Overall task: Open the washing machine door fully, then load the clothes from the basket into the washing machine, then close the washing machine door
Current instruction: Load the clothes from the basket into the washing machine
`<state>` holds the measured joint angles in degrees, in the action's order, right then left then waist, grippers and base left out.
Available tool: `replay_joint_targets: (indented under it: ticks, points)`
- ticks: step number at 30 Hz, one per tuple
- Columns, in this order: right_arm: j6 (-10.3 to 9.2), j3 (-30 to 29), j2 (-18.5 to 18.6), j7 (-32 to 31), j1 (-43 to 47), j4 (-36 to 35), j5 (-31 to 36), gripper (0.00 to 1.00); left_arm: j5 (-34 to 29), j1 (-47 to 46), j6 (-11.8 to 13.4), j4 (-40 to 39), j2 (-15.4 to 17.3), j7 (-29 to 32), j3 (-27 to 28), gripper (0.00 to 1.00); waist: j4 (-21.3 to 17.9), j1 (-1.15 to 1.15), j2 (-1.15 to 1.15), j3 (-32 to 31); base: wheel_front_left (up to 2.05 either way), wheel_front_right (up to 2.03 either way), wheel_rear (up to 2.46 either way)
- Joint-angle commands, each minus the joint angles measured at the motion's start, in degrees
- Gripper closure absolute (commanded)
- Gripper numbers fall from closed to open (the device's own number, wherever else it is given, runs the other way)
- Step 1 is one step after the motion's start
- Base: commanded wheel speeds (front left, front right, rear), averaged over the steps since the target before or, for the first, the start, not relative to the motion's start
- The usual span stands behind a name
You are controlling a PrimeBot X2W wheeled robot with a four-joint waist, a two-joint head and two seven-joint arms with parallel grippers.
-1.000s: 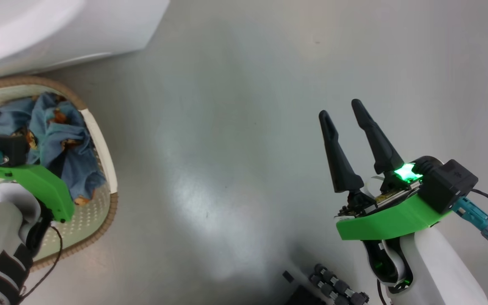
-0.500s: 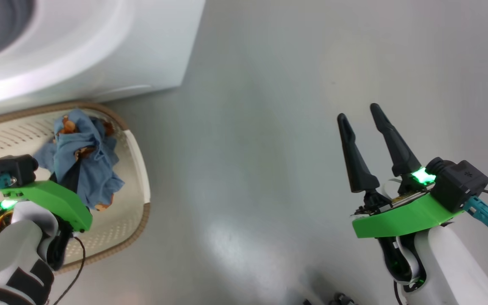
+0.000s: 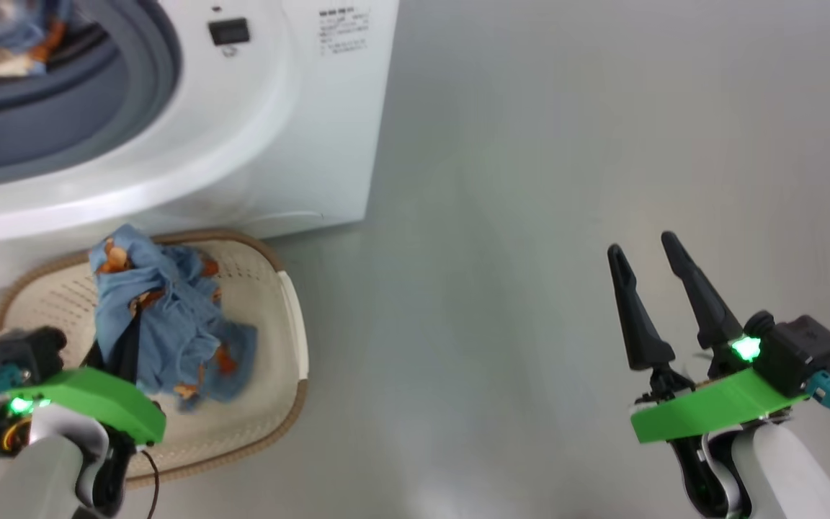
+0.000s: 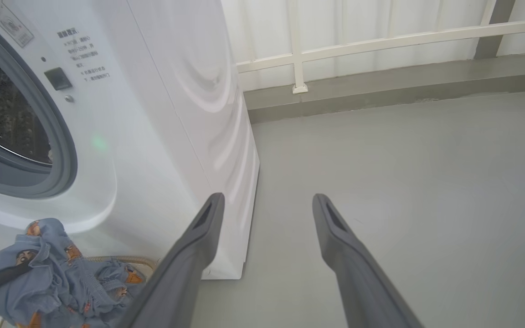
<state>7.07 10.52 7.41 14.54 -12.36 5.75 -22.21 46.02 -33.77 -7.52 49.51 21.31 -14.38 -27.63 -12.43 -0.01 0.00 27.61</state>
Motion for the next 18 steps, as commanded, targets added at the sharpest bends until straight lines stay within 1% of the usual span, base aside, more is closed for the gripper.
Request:
replay_joint_targets:
  ticks: [1,3,4,10,18]
  points:
    - [0.42,0.5,0.9,0.5,2.1,-0.8,-1.3,0.0,-2.7,2.6,0.0,-2.7,1.3,-0.6,4.9,1.0,2.4,0.01,0.0,-4.6,0.0,0.0,0.0]
    - [0.42,0.1,1.3,0.5,3.0,-0.7,-1.4,0.0,-5.2,4.6,0.0,-4.6,0.7,-0.6,8.0,1.0,2.9,0.01,0.0,-6.1,0.0,0.0,0.0]
    - [0.42,0.1,1.3,0.5,3.0,-0.7,-1.4,0.0,-5.2,4.6,0.0,-4.6,0.7,-0.6,8.0,1.0,2.9,0.01,0.0,-6.1,0.0,0.0,0.0]
    - [0.42,-1.0,2.4,0.5,5.8,-0.4,-1.9,0.0,-11.4,10.4,0.0,-10.9,-1.6,-0.6,16.3,1.0,4.3,0.01,0.0,-10.2,0.0,0.0,0.0]
    - [0.42,-2.5,3.9,0.5,9.5,-0.3,-2.6,0.0,-18.6,17.7,0.0,-19.2,-4.6,-0.6,24.8,1.0,5.6,0.01,0.0,-14.8,0.0,0.0,0.0]
